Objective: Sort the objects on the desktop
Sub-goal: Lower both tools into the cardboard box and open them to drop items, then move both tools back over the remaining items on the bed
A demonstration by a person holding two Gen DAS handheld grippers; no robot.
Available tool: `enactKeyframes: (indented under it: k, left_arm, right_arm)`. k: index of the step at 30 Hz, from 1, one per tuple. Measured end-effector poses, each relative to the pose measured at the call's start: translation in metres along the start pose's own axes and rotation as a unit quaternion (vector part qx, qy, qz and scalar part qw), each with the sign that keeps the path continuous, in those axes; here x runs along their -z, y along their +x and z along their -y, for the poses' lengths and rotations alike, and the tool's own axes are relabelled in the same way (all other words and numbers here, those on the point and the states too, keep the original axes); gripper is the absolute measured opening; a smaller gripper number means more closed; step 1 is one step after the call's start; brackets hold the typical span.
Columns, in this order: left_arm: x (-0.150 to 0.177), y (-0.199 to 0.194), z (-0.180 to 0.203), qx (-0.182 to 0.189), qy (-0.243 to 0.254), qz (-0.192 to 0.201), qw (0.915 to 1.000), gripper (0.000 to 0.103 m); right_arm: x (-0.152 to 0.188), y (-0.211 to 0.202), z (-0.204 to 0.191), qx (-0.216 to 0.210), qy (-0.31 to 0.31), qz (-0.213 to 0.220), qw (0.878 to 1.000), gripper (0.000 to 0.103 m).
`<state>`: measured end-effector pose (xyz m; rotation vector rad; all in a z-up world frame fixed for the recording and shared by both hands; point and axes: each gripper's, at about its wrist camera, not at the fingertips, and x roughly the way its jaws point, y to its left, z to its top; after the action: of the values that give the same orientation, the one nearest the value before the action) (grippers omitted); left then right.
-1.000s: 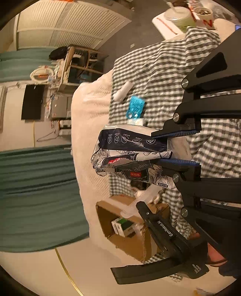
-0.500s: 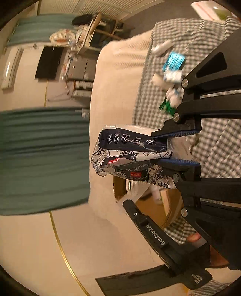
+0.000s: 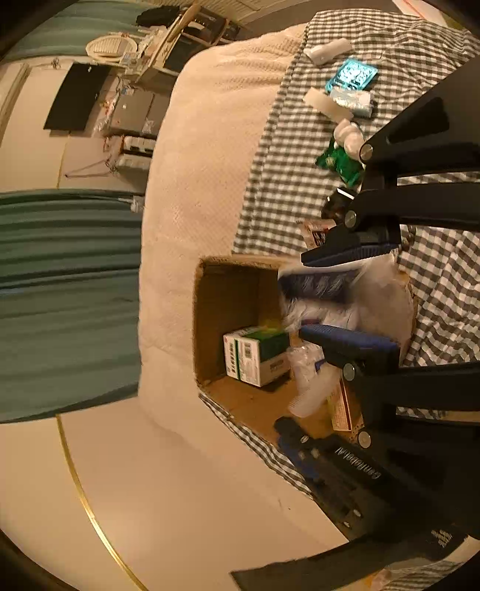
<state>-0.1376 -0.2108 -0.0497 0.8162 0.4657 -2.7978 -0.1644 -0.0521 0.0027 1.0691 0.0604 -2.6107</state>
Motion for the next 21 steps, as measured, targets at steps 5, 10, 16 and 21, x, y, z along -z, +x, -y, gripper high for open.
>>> enactKeyframes:
  k: [5,10,16,21]
  left_arm:
    - [0.002,-0.026,0.031,0.025,0.022,0.004,0.9995,0.084]
    - [0.018,-0.057,0.087,0.076,0.042,0.007,0.9962,0.095]
    - [0.057,-0.06,0.15,0.119,0.081,-0.032,0.989,0.095]
    - [0.101,-0.039,0.183,0.133,0.1,-0.073,0.9833,0.095]
  right_arm:
    - [0.013,-0.047,0.028,0.027,0.02,0.043,0.998,0.038]
    - [0.041,-0.098,0.073,0.069,0.05,0.072,0.994,0.042]
    - [0.086,-0.136,0.136,0.109,0.104,0.078,0.986,0.042]
    - [0.127,-0.142,0.179,0.131,0.146,0.067,0.978,0.042]
